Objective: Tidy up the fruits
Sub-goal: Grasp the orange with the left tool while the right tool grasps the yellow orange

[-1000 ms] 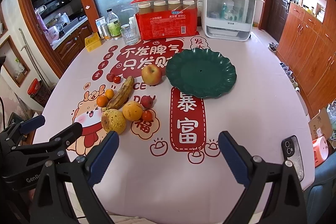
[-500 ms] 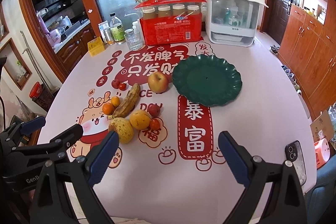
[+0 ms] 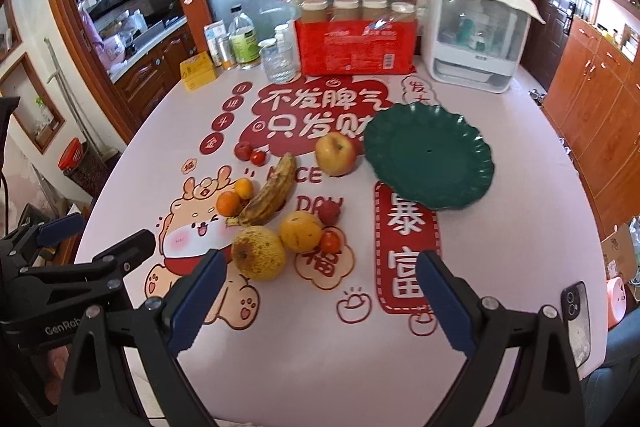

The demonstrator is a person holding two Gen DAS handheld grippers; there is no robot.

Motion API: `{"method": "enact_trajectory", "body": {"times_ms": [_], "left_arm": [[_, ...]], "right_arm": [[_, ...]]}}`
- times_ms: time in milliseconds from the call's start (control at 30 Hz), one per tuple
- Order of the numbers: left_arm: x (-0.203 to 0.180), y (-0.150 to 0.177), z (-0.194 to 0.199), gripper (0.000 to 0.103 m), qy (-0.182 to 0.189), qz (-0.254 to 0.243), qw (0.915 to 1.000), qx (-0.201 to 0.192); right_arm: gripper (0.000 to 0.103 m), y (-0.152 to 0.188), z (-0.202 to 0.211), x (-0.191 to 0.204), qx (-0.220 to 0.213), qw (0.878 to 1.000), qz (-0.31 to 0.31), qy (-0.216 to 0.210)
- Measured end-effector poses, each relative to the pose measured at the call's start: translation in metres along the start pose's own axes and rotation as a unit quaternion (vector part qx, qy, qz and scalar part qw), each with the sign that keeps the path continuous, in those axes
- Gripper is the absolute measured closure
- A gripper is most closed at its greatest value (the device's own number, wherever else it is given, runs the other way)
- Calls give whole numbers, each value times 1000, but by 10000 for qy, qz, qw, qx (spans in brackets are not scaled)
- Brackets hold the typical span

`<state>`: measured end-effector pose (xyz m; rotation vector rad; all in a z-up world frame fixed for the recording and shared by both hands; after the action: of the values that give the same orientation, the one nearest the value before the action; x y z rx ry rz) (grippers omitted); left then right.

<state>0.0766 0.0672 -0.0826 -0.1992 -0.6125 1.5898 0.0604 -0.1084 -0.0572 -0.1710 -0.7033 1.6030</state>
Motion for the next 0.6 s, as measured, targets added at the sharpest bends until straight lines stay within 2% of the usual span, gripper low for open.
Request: {"method": "enact_trajectory", "body": {"times_ms": [200, 400, 600], "left_arm": [[19, -5, -26, 4, -87, 28, 9999, 40], [29, -8, -56, 4, -228, -166, 9996, 15], [25, -6, -96, 4, -5, -404, 9987, 308]], "right_arm": [[7, -5, -23, 10, 141, 9999, -25, -11], [7, -7, -47, 0, 300, 9992, -106, 230], [7, -3, -81, -17, 492, 9979, -278, 309]]}}
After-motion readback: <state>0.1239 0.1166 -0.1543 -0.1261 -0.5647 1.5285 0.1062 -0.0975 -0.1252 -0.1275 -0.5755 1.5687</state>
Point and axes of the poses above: each gripper's, at about its wrist camera, not at the fingertips, and z roughly against the way its jaws point, x to its left, y to its underside, the point moved 8 cm from there along -z, roughly the way its jaws point, and after that the axes turned 14 degrees about -y, right-handed, at the moved point
